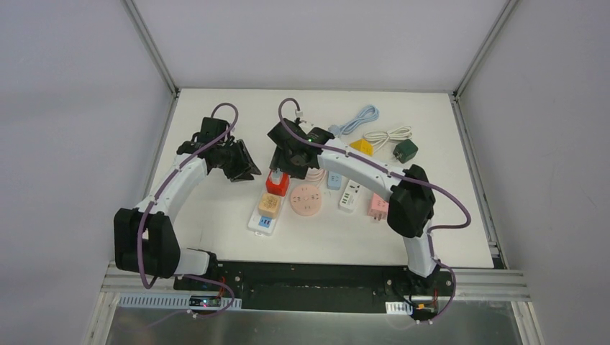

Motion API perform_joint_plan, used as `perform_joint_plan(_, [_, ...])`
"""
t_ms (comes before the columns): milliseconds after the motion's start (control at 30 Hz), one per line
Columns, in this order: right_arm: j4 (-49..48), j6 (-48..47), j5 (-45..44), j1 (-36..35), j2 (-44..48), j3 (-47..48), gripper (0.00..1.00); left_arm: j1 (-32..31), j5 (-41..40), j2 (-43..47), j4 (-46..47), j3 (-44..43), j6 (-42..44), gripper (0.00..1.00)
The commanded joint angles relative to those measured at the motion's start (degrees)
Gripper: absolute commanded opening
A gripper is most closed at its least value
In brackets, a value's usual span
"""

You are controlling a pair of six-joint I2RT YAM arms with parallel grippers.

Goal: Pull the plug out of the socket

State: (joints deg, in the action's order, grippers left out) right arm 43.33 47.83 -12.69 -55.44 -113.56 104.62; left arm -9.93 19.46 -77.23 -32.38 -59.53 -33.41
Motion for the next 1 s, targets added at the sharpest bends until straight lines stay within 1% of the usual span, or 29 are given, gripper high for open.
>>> perform_joint_plan(0, [4.8, 0.5, -0.4, -0.6, -3.9, 7.2, 0.57, 1.5, 9.2, -1.6, 5.9, 3.4, -5.5, 0.36])
perform_joint_plan(100, [6.8, 0.0, -1.2, -1.4, -5.6, 10.0, 0.57, 1.8, 10.9, -2.4, 7.3, 4.3, -7.0, 0.36])
perform_joint_plan(267, [6.4, -0.3, -1.8, -1.6, -6.5, 10.5, 0.57, 1.8, 12.2, -4.3, 7.7, 4.4, -7.8, 0.36])
perform_joint_plan(367, [6.2, -0.7, -1.8, -1.7, -6.9, 10.7, 0.55, 1.8, 12.9, -5.2, 8.4, 4.9, -8.4, 0.36])
perform_joint_plan(433, [6.5, -0.7, -1.9, -1.7, -7.3, 11.3, 0.50, 1.8, 12.9, -5.7, 8.5, 5.2, -8.6, 0.35])
perform_joint_plan(533, [8.6, -0.4, -2.3, -1.7, -8.0, 13.2, 0.37, 1.8, 13.2, -6.4, 8.4, 5.4, -8.6, 0.33])
perform_joint_plan(667, [13.1, -0.4, -2.2, -1.6, -10.0, 17.6, 0.23, 1.8, 15.7, -8.0, 8.3, 5.2, -7.9, 0.33])
perform_joint_plan(800, [12.8, -0.4, -1.0, -1.6, -10.4, 17.8, 0.12, 1.8, 17.4, -8.5, 10.0, 6.2, -8.5, 0.33])
perform_joint_plan(900, [12.6, -0.5, 0.0, -1.6, -10.9, 18.3, 0.00, 1.8, 17.6, -9.4, 9.3, 6.1, -8.1, 0.33])
perform_joint_plan(967, [12.5, -0.5, 0.5, -1.6, -11.2, 18.9, 0.00, 1.8, 16.4, -9.8, 8.3, 6.2, -7.8, 0.32])
